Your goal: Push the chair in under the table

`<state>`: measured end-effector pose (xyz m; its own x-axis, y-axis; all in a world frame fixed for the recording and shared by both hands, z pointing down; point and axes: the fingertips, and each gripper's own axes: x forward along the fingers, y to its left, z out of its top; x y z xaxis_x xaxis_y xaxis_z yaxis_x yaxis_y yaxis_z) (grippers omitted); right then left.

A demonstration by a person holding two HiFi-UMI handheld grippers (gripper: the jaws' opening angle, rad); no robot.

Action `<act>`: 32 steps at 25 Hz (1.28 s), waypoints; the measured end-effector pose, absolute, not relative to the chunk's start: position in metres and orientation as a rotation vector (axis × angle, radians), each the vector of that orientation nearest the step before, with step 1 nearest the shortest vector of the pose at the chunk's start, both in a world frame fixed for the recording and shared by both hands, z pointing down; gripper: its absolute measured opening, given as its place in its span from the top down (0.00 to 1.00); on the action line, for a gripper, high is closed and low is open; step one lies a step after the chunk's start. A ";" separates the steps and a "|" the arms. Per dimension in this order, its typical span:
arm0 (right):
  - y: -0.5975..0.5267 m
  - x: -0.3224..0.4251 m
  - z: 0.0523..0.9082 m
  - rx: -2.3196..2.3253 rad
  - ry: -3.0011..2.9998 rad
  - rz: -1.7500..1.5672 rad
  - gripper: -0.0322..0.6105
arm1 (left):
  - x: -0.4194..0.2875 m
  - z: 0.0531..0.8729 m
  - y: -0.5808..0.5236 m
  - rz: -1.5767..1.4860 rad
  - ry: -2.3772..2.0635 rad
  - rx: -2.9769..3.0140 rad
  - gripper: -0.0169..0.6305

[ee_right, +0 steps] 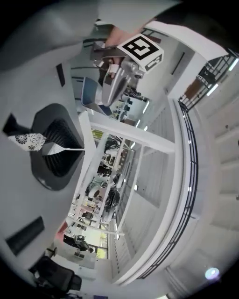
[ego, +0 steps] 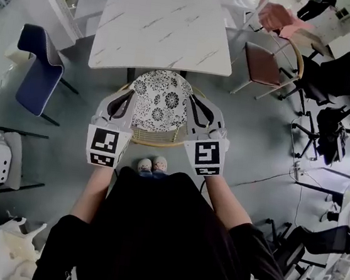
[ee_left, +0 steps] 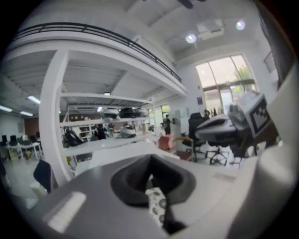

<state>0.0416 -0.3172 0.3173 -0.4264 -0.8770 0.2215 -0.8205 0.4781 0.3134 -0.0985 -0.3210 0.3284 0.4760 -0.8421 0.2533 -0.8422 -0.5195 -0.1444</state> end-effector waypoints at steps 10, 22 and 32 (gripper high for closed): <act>-0.319 0.074 0.227 1.806 -2.514 -0.158 0.91 | -0.111 0.236 -0.318 0.146 -1.858 2.655 0.96; -0.312 0.062 0.222 1.774 -2.544 -0.141 0.92 | -0.102 0.226 -0.311 0.204 -1.851 2.671 0.96; -0.307 0.054 0.223 1.752 -2.540 -0.175 0.92 | -0.099 0.231 -0.306 0.226 -1.827 2.689 0.96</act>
